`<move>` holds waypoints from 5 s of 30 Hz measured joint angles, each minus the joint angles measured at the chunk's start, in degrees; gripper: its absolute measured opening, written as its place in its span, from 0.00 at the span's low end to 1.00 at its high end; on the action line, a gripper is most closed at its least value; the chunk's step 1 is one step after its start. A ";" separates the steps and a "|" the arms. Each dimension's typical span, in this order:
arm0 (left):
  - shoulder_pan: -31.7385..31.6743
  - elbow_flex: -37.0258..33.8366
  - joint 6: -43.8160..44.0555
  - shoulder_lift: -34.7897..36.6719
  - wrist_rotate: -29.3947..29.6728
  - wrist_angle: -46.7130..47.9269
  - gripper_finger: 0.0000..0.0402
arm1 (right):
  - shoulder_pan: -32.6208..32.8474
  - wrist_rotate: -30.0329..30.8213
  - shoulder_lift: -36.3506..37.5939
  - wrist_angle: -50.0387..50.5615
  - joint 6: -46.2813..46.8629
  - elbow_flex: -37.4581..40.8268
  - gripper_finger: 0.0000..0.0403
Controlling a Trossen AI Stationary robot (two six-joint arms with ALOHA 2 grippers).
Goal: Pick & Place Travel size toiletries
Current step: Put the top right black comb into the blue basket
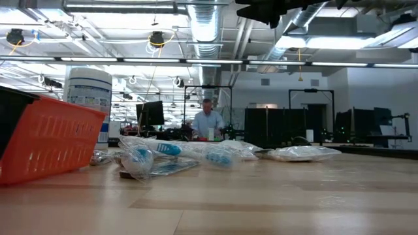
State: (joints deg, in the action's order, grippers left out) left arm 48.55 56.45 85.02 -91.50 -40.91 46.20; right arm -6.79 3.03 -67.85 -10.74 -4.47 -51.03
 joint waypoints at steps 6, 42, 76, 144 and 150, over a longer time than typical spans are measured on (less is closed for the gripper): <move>-2.14 0.01 5.68 11.94 15.73 0.41 0.26 | 0.00 0.00 0.00 0.00 -0.44 0.00 0.59; -24.47 0.04 -74.24 9.53 79.60 -25.89 0.23 | 0.00 0.00 0.07 18.09 1.53 0.04 0.59; -34.95 -31.43 -89.67 8.08 76.38 -106.27 0.23 | -9.85 0.00 -6.89 13.84 1.48 0.02 0.51; -42.66 -30.14 -100.03 39.43 61.86 -93.84 0.23 | 9.50 24.44 19.42 12.71 64.93 24.55 0.05; -42.06 -30.10 -101.55 43.89 61.86 -90.59 0.23 | 13.16 25.14 17.12 11.72 70.99 24.68 0.02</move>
State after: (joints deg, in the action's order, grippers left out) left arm 6.48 26.35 -16.53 -47.61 20.95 -44.40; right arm 6.37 28.16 -50.74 0.98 66.52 -26.35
